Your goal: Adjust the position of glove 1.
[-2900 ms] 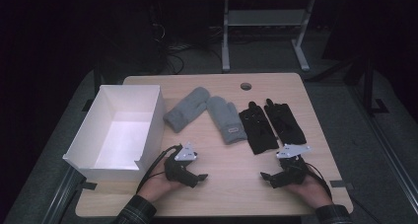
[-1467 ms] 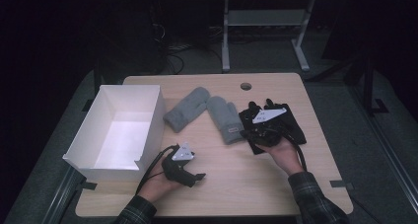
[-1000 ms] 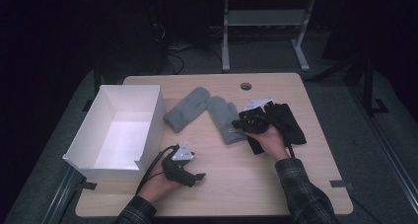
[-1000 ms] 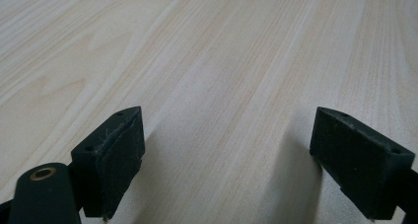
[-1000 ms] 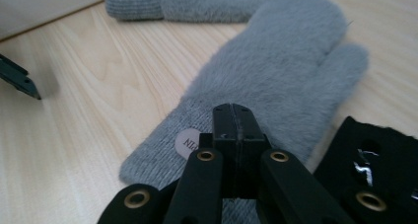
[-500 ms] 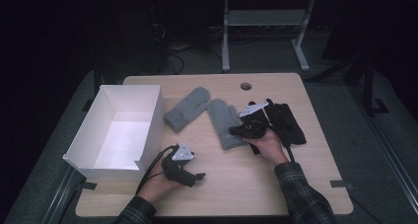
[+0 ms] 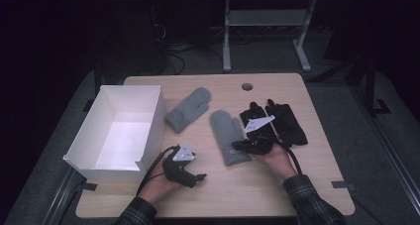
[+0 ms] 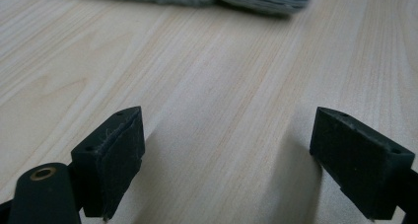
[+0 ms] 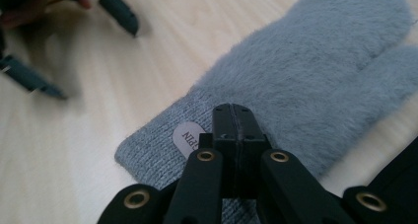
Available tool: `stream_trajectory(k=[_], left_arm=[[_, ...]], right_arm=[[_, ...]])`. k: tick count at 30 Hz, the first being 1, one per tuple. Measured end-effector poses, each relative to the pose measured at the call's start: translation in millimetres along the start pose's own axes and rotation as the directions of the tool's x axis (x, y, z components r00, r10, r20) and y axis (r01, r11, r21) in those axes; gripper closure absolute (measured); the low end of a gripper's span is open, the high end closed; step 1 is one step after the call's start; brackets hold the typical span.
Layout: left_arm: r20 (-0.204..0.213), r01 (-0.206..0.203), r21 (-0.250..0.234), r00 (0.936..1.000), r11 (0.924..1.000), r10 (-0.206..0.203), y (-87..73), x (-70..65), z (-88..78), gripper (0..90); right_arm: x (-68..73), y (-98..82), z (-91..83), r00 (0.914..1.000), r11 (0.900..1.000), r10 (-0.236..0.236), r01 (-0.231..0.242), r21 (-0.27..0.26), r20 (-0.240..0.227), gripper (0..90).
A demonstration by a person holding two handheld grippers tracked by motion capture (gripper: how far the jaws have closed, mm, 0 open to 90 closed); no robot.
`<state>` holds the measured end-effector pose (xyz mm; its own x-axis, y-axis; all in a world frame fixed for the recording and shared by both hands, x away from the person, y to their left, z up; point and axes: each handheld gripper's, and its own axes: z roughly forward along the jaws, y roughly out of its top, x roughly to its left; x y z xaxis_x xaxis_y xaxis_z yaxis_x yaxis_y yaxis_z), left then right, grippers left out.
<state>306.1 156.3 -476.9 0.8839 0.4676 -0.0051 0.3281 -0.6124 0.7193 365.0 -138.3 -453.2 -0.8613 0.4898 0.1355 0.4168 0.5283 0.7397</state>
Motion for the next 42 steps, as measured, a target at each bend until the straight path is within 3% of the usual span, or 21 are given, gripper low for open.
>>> stream_trajectory(k=[10, 13, 17, 23, 27, 30, 42], left_arm=[[-0.002, 0.005, -0.008, 1.0000, 1.0000, -0.005, -0.3, -0.4, 0.6, 12.8], [-0.001, 0.006, -0.010, 1.0000, 0.9999, -0.006, -0.3, -0.4, 0.6, 12.8], [-0.002, 0.006, -0.009, 1.0000, 0.9999, -0.006, -0.3, -0.4, 0.6, 12.8], [-0.002, 0.001, -0.005, 1.0000, 1.0000, -0.001, -0.1, 0.0, 0.5, 12.8], [-0.001, 0.002, -0.007, 1.0000, 1.0000, -0.002, 0.0, 0.0, 0.7, 12.8], [-0.002, -0.002, -0.006, 1.0000, 1.0000, 0.002, 0.1, 0.5, 1.0, 12.8], [-0.002, -0.006, -0.003, 1.0000, 1.0000, 0.006, 0.1, 0.8, 0.8, 12.8]], right_arm=[[36.7, -19.4, -18.6, 0.9984, 0.999, -0.038, 0.039, 0.030, -0.041, 89.8], [44.4, -23.3, -25.0, 0.9980, 0.999, -0.052, 0.053, 0.012, -0.035, 87.4], [43.7, -24.7, -42.5, 0.9989, 0.999, -0.047, 0.047, -0.020, -0.004, 89.0], [32.5, -50.0, -59.2, 0.9995, 0.999, 0.015, -0.016, 0.029, 0.028, 90.0], [36.0, -59.9, -56.1, 0.9996, 0.997, 0.021, -0.023, 0.075, 0.020, 90.0], [42.2, -57.4, -48.1, 0.9999, 0.995, -0.002, 0.001, 0.104, 0.010, 90.0], [59.5, -48.3, -30.2, 0.9962, 0.989, -0.068, 0.075, 0.125, -0.054, 90.0]])
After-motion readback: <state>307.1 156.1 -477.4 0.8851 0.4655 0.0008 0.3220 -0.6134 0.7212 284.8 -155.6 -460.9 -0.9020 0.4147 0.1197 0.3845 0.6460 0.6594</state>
